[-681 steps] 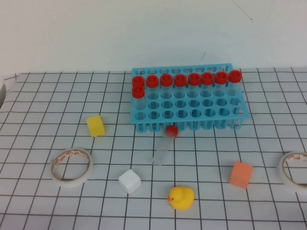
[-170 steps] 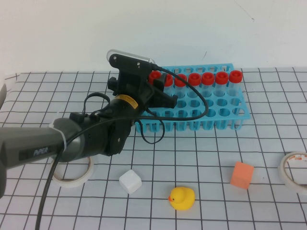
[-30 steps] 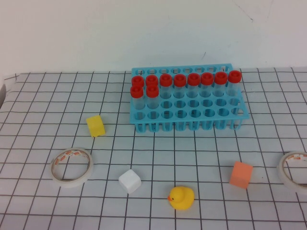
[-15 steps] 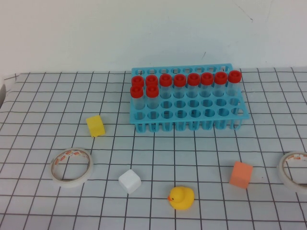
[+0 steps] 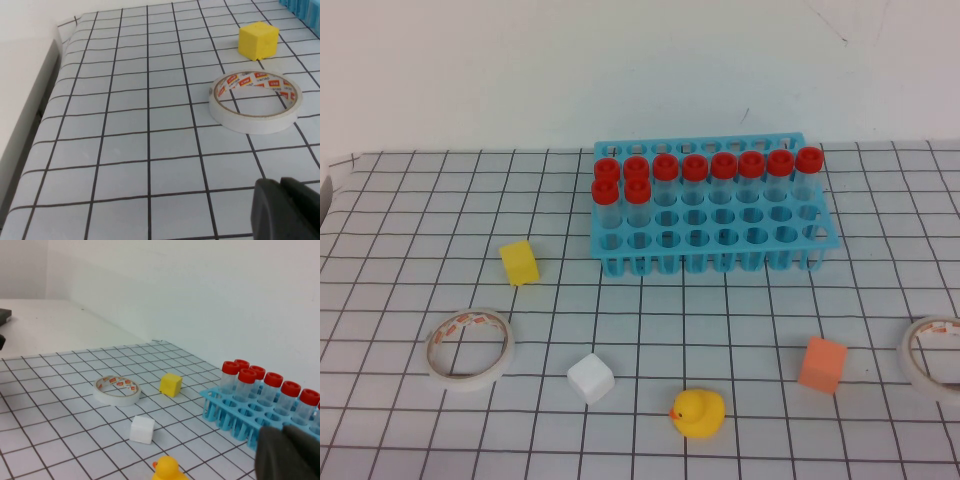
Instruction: Place the test tubes
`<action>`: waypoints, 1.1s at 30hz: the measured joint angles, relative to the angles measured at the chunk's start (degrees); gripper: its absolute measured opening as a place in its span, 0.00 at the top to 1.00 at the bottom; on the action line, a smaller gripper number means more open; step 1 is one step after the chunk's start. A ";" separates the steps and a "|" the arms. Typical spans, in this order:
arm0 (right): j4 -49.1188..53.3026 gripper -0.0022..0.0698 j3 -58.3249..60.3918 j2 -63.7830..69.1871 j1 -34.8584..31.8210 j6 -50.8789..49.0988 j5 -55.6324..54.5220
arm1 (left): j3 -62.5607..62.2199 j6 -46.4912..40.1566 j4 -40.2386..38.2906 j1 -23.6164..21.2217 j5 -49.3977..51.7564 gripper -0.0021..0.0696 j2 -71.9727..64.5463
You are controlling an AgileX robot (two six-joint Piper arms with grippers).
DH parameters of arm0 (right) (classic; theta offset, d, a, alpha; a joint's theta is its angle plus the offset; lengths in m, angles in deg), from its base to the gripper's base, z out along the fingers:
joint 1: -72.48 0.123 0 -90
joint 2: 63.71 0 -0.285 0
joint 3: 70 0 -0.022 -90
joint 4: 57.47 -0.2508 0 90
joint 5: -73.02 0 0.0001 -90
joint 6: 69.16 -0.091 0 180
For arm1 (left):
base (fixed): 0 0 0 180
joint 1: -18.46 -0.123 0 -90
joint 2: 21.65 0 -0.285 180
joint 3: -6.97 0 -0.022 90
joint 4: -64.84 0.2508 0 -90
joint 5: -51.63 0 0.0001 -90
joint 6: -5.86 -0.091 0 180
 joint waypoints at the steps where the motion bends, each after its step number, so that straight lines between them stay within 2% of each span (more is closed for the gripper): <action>1: 0.00 0.97 0.00 0.00 0.00 0.00 0.00 | 0.00 0.00 0.00 0.00 0.00 0.97 0.00; 11: 0.00 0.97 0.00 -0.88 -0.29 0.00 0.41 | 0.00 0.00 0.04 0.00 0.00 0.97 0.00; 15: 0.00 0.97 0.00 -3.28 -5.31 0.00 -1.05 | 0.00 0.00 0.27 0.00 0.00 0.97 0.00; 21: 0.00 0.97 0.00 -3.81 -19.81 0.00 -4.34 | 0.00 -0.22 0.39 0.00 0.00 0.97 0.00; 22: 0.00 0.97 0.00 -3.81 -22.94 0.00 -4.37 | 0.00 -0.22 0.39 0.00 0.00 0.97 0.00; 23: 0.00 0.97 0.00 -3.81 -29.35 0.00 -4.48 | 0.00 -0.22 0.42 0.00 0.00 0.97 0.00; 27: 0.00 0.97 0.00 -3.81 -40.77 0.00 -5.81 | 0.00 -0.22 0.42 0.00 0.00 0.97 0.00; 30: 0.13 0.97 0.00 -3.81 -46.92 -1.04 -8.17 | 0.00 -0.22 0.42 0.00 0.00 0.97 0.00; 33: 0.38 0.97 0.00 -3.81 -49.38 -2.34 -8.81 | 0.00 -0.22 0.42 0.00 0.00 0.97 0.00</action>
